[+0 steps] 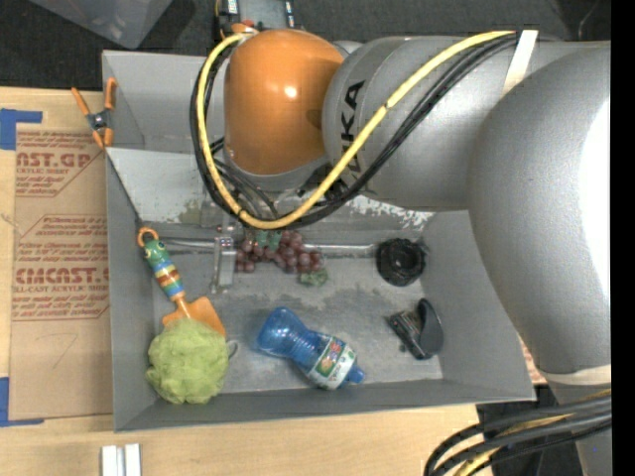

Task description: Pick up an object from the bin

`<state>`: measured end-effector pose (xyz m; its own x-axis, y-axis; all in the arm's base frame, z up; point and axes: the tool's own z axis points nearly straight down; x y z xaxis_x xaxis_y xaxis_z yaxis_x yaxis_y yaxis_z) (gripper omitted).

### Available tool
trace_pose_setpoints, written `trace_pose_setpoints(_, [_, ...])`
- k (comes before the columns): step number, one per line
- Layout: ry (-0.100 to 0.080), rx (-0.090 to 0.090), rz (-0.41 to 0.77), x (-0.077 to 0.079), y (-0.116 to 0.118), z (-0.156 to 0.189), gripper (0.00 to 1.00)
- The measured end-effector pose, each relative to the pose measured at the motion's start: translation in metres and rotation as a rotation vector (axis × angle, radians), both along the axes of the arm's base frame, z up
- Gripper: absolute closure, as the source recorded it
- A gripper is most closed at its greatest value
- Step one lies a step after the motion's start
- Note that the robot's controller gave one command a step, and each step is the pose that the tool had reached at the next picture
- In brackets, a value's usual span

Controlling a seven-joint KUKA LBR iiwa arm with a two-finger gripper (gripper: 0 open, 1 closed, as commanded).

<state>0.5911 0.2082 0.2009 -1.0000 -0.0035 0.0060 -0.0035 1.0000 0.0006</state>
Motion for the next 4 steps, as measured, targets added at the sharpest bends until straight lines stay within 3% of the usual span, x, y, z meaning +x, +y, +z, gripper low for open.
trace_pose_setpoints(1, [-0.008, 0.001, -0.003, 0.002, -0.002, 0.005, 0.0])
trace_pose_setpoints(2, [-0.01, 0.002, 0.233, -0.056, 0.017, -0.089, 0.0])
trace_pose_setpoints(3, [-0.011, 0.004, 0.367, -0.106, 0.022, -0.062, 0.0])
trace_pose_setpoints(4, [-0.011, 0.003, 0.608, -0.106, 0.032, -0.101, 0.0])
